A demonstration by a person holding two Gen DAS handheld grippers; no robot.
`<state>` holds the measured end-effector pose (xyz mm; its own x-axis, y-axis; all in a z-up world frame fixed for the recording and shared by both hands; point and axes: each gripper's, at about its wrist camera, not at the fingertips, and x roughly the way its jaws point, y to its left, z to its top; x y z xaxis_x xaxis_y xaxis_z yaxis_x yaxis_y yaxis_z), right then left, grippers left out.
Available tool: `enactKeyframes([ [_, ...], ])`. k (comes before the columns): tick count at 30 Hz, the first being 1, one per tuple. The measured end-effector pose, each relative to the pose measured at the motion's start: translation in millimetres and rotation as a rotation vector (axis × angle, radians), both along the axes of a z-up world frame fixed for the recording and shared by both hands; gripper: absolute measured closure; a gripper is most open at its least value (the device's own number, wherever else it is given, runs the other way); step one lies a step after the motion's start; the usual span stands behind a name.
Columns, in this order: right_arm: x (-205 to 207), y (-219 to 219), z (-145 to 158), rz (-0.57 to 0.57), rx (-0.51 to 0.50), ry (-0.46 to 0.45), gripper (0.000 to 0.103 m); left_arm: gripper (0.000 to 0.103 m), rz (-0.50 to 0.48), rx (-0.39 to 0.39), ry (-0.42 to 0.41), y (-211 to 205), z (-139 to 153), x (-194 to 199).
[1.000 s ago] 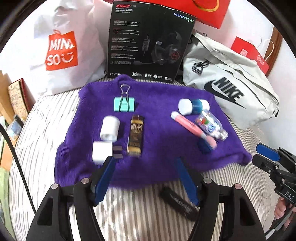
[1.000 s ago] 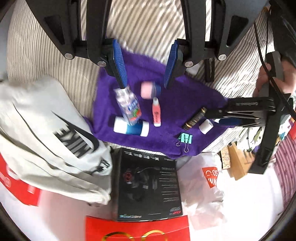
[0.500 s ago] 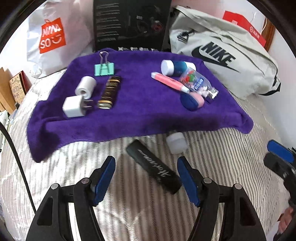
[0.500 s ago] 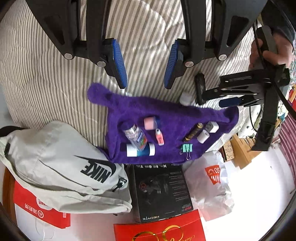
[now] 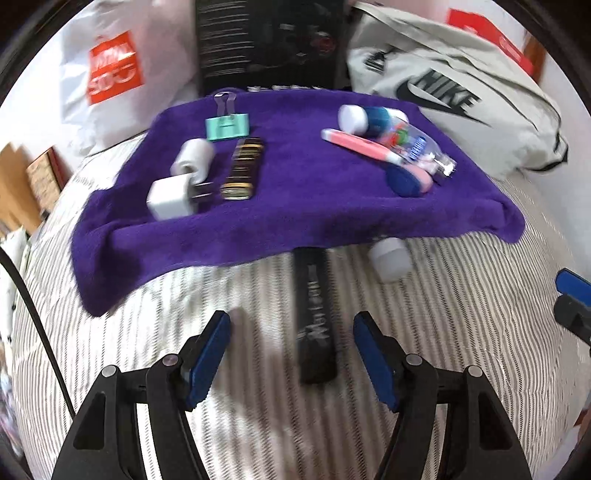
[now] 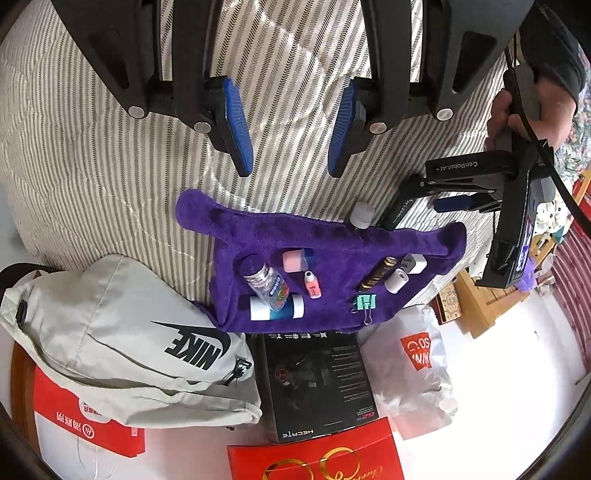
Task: Organize rigid objects
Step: 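Grasp the black Horizon tube with the left tool, then lift the Horizon tube with the left tool while the right tool grasps the white USB light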
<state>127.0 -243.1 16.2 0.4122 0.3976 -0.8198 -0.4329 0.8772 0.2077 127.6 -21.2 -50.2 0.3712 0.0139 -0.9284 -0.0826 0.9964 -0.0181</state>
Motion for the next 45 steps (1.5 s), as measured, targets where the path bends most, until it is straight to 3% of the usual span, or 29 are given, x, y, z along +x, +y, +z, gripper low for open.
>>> enactKeyframes([
  [2,-1,2,-3,0.01,-0.008,0.007,0.061,0.044,-0.005,0.015,-0.014,-6,0,3],
  [7,-2,5,-9,0.016,-0.011,0.023,0.061,0.082,-0.015,0.001,-0.035,-8,1,5],
  [13,0,12,-13,0.021,-0.013,0.031,0.061,0.082,-0.033,-0.054,-0.056,0,3,-4],
  [24,10,66,-28,0.078,0.006,0.045,0.061,0.082,0.013,-0.028,-0.058,40,17,-29],
  [41,39,126,-63,0.001,-0.031,0.068,0.061,0.082,0.059,-0.086,-0.072,74,16,-39],
  [43,40,132,-63,-0.011,-0.044,0.046,0.066,0.082,0.055,-0.093,-0.07,74,15,-38],
  [44,41,135,-64,-0.013,-0.045,0.043,0.079,0.082,0.055,-0.095,-0.07,75,14,-38],
  [45,42,136,-65,-0.018,-0.044,0.041,0.079,0.082,0.057,-0.097,-0.07,76,14,-39],
])
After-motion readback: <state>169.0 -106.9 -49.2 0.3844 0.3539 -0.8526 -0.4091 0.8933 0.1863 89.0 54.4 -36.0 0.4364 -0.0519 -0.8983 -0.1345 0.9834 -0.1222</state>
